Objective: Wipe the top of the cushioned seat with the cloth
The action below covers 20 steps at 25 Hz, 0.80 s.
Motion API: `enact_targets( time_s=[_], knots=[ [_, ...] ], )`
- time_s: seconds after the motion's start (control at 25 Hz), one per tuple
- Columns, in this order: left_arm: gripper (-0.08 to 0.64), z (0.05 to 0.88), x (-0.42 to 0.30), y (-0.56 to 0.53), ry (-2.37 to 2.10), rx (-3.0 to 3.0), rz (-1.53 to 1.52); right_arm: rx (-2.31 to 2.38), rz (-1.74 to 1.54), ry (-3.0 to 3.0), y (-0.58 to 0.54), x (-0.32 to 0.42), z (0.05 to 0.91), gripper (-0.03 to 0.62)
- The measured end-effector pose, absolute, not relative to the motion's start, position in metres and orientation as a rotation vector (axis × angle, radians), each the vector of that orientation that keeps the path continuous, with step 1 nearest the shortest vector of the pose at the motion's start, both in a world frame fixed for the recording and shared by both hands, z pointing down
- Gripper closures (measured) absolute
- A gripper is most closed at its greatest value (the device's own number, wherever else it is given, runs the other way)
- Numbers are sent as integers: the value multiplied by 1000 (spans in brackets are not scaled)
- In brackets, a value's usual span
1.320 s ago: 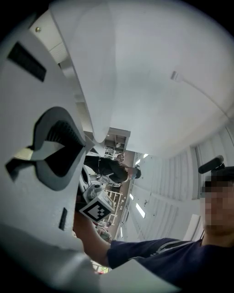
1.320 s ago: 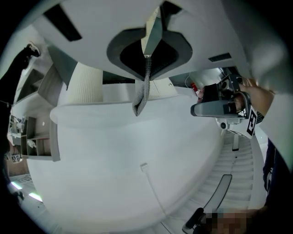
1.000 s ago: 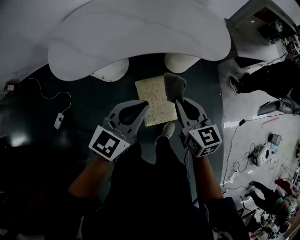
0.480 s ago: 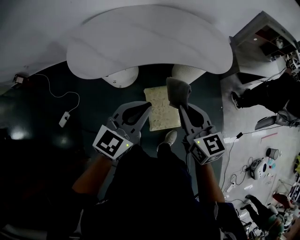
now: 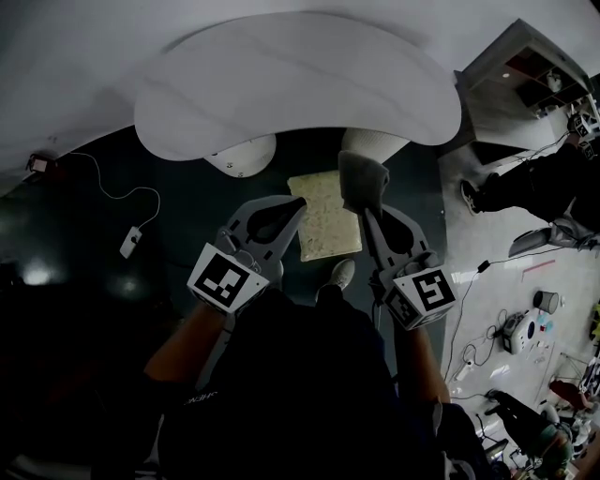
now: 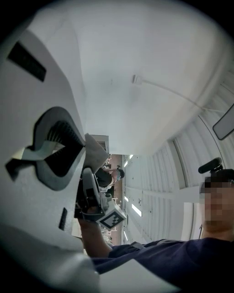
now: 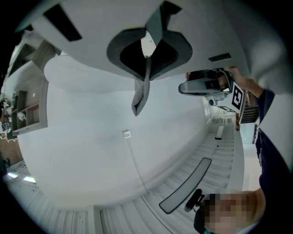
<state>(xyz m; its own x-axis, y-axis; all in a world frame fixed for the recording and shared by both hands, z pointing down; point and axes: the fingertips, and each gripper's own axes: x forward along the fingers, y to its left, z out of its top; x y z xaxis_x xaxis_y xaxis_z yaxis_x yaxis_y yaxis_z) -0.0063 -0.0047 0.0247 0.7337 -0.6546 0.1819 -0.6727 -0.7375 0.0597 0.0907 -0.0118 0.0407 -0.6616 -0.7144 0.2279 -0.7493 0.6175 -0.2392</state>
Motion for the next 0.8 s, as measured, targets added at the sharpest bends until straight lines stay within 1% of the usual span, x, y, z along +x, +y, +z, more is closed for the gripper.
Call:
enact_targets(
  time_s=[0.36,0.8],
  knots=[
    [552,21,-4,-18,-1068,2831,258,1275,497,-2740,-25,90,26,558],
    [552,20,-9,-28,-1087,2817,225,1212,422,-2750,-32,81,26,558]
  ],
)
